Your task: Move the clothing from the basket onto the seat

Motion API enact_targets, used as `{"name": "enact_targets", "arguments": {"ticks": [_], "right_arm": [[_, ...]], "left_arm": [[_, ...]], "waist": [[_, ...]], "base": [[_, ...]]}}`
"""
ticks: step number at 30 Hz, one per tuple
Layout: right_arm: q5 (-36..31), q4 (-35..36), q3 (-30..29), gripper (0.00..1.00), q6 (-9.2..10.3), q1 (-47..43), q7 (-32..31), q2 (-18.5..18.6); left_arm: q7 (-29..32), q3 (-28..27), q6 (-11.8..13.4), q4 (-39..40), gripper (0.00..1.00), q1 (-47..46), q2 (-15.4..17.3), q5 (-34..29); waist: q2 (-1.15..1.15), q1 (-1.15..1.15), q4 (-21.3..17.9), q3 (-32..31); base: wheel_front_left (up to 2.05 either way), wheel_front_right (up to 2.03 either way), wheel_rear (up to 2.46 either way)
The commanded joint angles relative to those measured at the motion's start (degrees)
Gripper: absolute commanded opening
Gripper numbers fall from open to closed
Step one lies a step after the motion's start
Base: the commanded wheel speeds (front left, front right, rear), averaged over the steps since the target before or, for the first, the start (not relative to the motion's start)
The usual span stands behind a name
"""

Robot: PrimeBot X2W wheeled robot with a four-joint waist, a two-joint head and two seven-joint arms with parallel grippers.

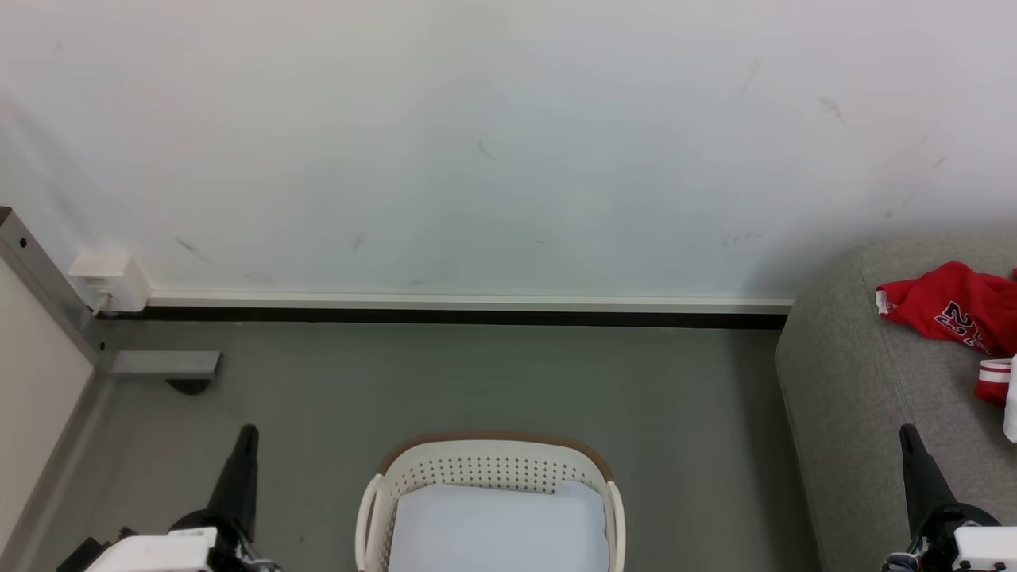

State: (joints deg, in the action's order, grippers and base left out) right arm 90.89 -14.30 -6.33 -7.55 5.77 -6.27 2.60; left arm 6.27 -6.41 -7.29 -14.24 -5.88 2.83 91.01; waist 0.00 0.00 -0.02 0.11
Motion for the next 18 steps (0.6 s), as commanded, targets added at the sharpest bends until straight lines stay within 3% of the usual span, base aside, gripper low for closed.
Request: {"name": "enact_targets", "arguments": {"ticks": [1, 18], "right_arm": [[1.4, 0.5, -0.3, 0.0, 0.12, 0.8, -0.3, 0.5], [1.6, 0.5, -0.3, 0.0, 0.12, 0.8, -0.5, 0.5]], "left_arm": [[0.4, -0.2, -0.4, 0.3, 0.0, -0.6, 0.1, 1.3], [0.5, -0.2, -0.3, 0.3, 0.0, -0.6, 0.1, 1.7]], "waist": [[0.0, 0.0, 0.0, 0.0], [0.0, 0.0, 0.0, 0.1]], "base": [[0.0, 0.0, 0.0], [0.0, 0.0, 0.0]]}}
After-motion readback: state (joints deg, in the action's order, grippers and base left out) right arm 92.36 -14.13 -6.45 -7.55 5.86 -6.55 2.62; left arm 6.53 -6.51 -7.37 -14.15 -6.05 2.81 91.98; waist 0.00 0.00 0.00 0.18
